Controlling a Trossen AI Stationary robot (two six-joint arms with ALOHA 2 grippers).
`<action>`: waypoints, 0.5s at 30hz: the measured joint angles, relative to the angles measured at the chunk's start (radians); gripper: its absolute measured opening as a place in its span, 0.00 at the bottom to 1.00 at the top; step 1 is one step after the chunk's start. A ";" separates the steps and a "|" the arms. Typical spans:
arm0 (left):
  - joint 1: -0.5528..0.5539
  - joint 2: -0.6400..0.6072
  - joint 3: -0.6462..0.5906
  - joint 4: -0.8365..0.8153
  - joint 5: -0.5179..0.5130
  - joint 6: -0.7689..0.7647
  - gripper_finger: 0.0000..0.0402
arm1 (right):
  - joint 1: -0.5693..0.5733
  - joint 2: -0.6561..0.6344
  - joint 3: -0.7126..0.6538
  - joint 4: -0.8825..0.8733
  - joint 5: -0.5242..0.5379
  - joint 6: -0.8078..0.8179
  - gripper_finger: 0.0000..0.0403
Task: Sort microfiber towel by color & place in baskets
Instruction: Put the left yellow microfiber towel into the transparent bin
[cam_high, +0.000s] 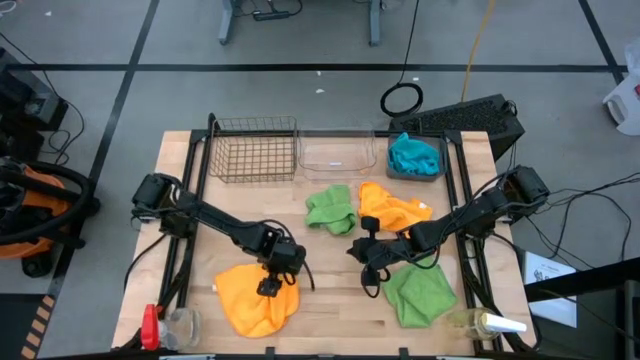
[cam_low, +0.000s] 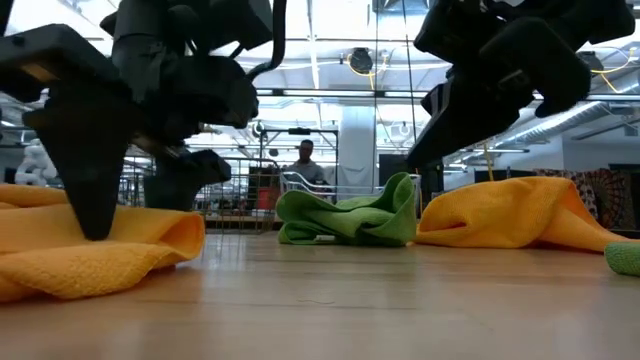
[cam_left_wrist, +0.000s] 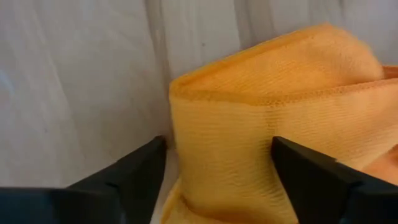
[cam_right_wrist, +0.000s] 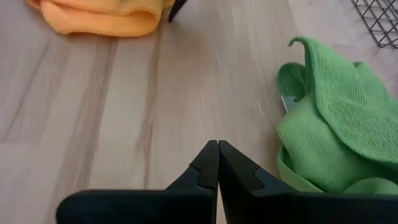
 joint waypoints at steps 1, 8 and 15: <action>-0.001 0.003 0.001 0.003 -0.003 0.006 0.69 | 0.000 0.000 0.000 -0.008 0.000 -0.002 0.00; -0.005 -0.002 0.000 -0.004 -0.023 -0.002 0.26 | 0.000 0.000 0.000 -0.009 0.000 -0.004 0.00; 0.020 -0.004 0.052 -0.072 -0.022 -0.010 0.05 | 0.000 0.000 0.000 -0.009 0.003 -0.017 0.00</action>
